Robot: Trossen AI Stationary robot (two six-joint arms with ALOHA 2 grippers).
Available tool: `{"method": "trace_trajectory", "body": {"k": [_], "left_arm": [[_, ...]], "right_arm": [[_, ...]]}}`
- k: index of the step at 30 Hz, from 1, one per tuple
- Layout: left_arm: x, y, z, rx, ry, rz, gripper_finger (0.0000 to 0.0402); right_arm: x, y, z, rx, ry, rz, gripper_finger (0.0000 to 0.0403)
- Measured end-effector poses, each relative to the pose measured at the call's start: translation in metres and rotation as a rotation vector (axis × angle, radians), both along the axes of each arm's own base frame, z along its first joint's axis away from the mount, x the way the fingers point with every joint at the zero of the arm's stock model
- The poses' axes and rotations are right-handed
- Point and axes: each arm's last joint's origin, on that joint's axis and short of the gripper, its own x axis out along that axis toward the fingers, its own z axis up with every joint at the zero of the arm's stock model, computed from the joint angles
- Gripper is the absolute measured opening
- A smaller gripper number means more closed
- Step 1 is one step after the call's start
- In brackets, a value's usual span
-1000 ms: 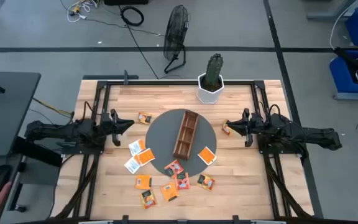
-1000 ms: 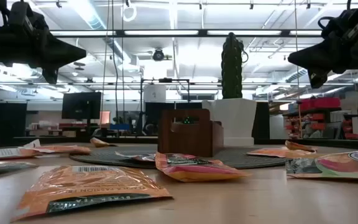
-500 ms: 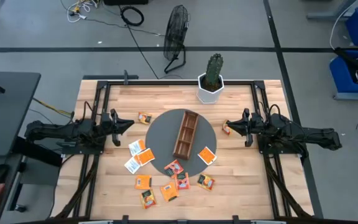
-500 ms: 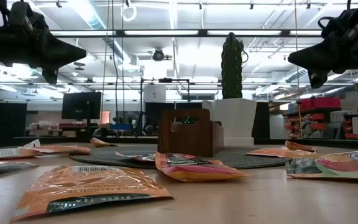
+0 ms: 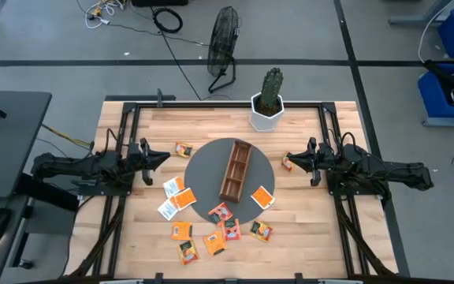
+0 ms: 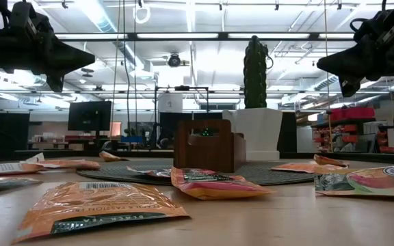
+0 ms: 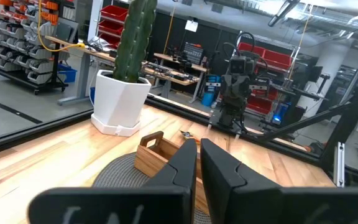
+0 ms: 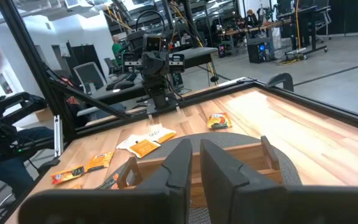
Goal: Pick & Place Tea
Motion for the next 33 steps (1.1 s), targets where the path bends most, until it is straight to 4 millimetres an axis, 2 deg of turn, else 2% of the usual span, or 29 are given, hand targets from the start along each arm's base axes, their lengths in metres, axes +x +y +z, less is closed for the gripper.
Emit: {"method": "trace_trajectory", "body": {"k": [23,27,33], "left_arm": [[0.0,0.0,0.0001,0.0,0.0,0.0,0.0025],[0.0,0.0,0.0001,0.002,0.0,0.0,0.0025],[-0.0001,0.0003,-0.0001,0.031,0.012,0.012,0.0025]], "right_arm": [[0.0,0.0,0.0,-0.002,0.001,0.0,0.004],[-0.0002,-0.0015,0.0003,-0.105,0.009,-0.035,0.004],[-0.0004,-0.0029,0.0017,-0.011,-0.016,-0.081,0.004]]}}
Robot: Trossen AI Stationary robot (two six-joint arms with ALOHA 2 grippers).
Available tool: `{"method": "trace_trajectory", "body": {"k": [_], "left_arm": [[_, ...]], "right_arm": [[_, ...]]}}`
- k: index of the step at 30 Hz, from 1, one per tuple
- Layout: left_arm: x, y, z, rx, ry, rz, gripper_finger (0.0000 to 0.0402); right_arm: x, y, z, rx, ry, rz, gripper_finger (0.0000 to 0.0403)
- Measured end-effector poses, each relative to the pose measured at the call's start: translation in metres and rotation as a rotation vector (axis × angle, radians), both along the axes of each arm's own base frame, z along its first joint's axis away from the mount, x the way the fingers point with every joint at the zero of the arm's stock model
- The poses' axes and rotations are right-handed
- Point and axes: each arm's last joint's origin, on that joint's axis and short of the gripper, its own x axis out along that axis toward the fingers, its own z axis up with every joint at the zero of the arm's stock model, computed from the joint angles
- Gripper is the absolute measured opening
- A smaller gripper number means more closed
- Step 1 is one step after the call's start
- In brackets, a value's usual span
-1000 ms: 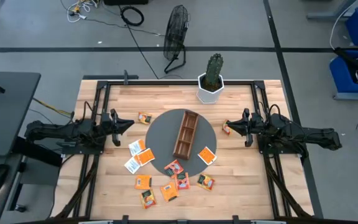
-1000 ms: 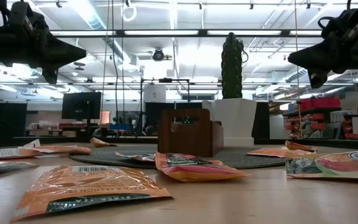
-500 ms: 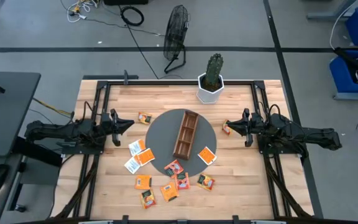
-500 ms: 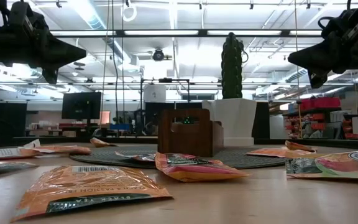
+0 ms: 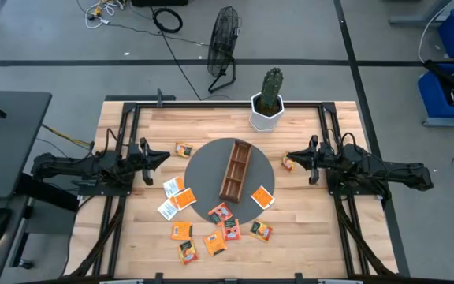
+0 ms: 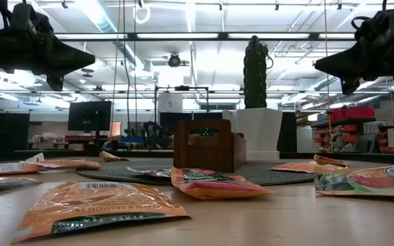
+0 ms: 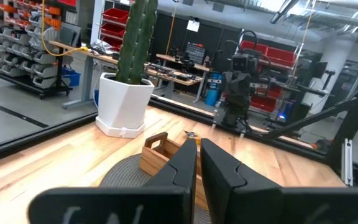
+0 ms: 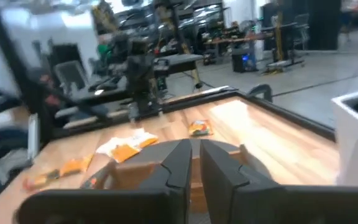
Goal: Pick & Place Tea
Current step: Put the orange tea bag into the top section of the wooden organizer
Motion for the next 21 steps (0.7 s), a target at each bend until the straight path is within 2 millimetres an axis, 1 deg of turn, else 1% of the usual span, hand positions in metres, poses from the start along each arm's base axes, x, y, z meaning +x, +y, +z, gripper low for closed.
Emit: {"method": "trace_trajectory", "body": {"k": [2,5,7,11,13,21], "left_arm": [[0.0,0.0,0.0,0.002,0.001,0.0,0.0025],[0.0,0.0,0.0,0.003,-0.001,0.001,0.0025],[0.0,0.0,0.0,-0.018,-0.01,-0.001,0.0025],[0.0,0.0,0.0,-0.131,-0.047,-0.004,0.0025],[0.0,0.001,0.0,-0.156,-0.057,0.012,0.0025],[-0.001,0.002,0.002,-0.176,-0.078,0.036,0.0025]], "right_arm": [[0.0,0.0,0.001,0.17,-0.036,0.003,0.004],[0.0,0.0,0.0,0.483,-0.091,0.013,0.004],[0.0,-0.001,0.0,0.608,-0.114,-0.007,0.004],[-0.001,-0.004,0.001,0.684,-0.174,-0.095,0.004],[-0.001,-0.006,0.002,0.708,-0.207,-0.141,0.004],[-0.005,-0.013,0.003,0.781,-0.355,-0.373,0.004]]}}
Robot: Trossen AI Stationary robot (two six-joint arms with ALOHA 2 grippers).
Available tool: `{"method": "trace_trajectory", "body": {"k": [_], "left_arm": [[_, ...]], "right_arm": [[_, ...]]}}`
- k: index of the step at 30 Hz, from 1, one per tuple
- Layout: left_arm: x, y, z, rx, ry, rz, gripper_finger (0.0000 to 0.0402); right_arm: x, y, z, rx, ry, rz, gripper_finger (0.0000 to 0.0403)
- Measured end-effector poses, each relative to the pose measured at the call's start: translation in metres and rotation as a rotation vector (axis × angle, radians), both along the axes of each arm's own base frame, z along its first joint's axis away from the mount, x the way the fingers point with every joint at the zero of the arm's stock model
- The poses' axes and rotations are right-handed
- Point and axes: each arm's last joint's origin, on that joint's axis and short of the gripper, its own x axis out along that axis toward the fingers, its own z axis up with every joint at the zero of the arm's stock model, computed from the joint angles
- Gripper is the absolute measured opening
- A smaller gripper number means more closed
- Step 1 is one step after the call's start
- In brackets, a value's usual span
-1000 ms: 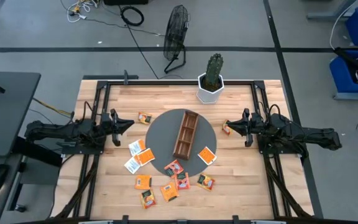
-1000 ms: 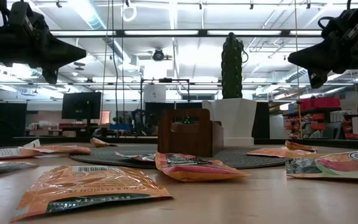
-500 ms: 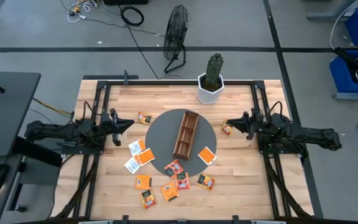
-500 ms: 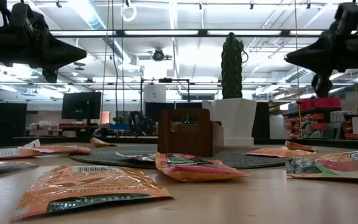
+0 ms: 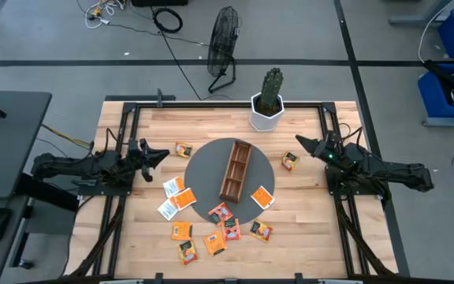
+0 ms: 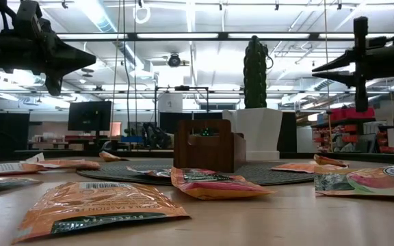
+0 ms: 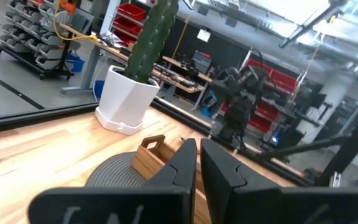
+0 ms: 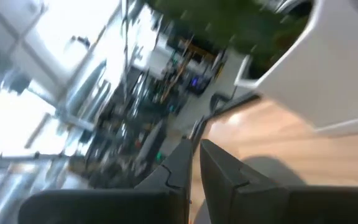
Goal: Pick & Place Tea
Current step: Put the orange tea bag into the top section of the wooden organizer
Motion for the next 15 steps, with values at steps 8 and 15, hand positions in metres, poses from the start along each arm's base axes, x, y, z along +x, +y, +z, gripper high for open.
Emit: {"method": "trace_trajectory", "body": {"k": [8,15], "left_arm": [[0.0,0.0,-0.0003,-0.009,-0.001,0.001,0.0025],[-0.0005,0.0014,-0.0006,-0.014,0.002,0.05,0.0025]], "right_arm": [[-0.0018,-0.0029,-0.0005,-0.013,0.022,-0.129,0.0038],[0.0005,-0.002,-0.002,-0.008,0.037,-0.079,0.0007]]}}
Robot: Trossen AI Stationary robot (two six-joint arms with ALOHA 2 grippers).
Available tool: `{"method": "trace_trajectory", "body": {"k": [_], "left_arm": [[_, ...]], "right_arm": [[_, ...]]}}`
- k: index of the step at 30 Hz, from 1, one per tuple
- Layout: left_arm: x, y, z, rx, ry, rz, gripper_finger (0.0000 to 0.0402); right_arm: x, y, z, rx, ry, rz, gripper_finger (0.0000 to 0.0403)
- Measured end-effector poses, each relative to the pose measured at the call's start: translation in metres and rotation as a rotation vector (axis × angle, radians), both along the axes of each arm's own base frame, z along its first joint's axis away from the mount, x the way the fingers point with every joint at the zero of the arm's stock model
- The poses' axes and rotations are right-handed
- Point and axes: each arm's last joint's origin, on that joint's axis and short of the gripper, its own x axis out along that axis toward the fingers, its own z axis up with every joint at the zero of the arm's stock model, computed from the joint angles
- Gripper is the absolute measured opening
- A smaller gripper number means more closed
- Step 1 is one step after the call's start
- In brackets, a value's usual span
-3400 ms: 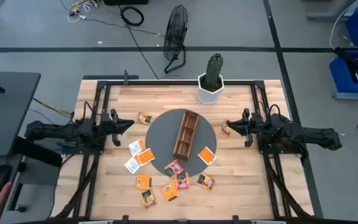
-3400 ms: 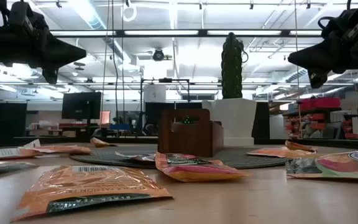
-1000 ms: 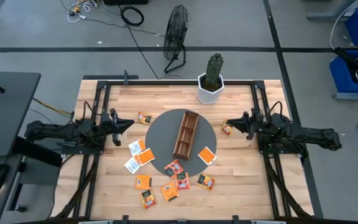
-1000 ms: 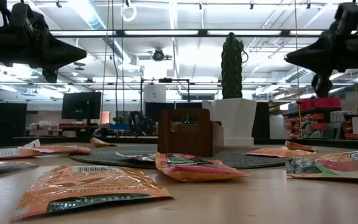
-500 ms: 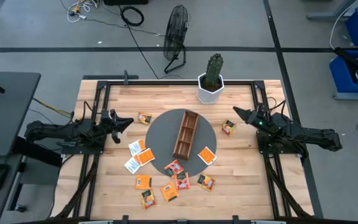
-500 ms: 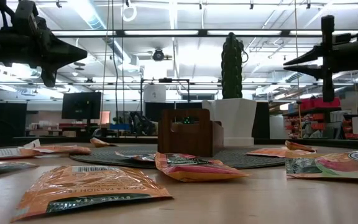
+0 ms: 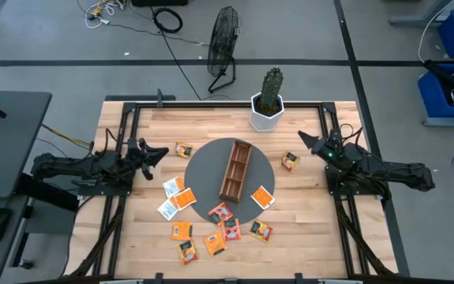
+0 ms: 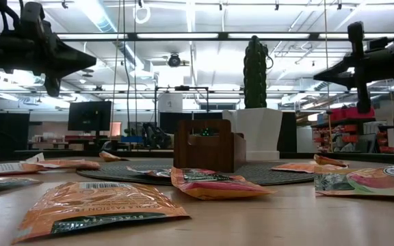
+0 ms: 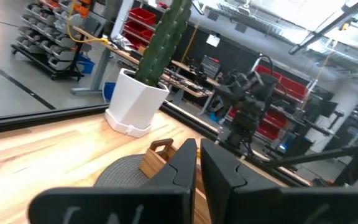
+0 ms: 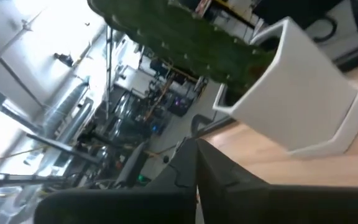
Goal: Pick & Place Tea
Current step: Put the orange tea bag into the top section of the wooden organizer
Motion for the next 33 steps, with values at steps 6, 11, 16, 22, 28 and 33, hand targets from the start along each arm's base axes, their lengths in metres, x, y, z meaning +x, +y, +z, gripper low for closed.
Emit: {"method": "trace_trajectory", "body": {"k": [6,11,16,22,28,33], "left_arm": [[0.0,0.0,0.0,-0.027,-0.012,0.001,0.0025],[0.0,0.0,0.0,-0.077,-0.034,-0.004,0.0025],[0.0,0.0,0.0,-0.095,-0.042,-0.005,0.0025],[0.0,0.0,0.0,-0.1,-0.044,-0.006,0.0025],[0.0,0.0,0.0,-0.12,-0.053,-0.008,0.0025],[0.0,0.0,0.0,-0.121,-0.054,-0.008,0.0025]], "right_arm": [[0.002,0.002,0.0,0.103,0.034,0.077,0.0003],[0.001,0.005,0.017,0.17,0.196,0.167,0.0002],[0.0,0.007,0.028,0.254,0.455,0.216,0.0001],[0.005,0.008,0.027,0.377,0.671,0.243,0.0003],[0.025,0.008,0.026,0.439,0.756,0.354,0.0028],[0.047,0.004,0.038,0.355,0.881,0.418,0.003]]}}
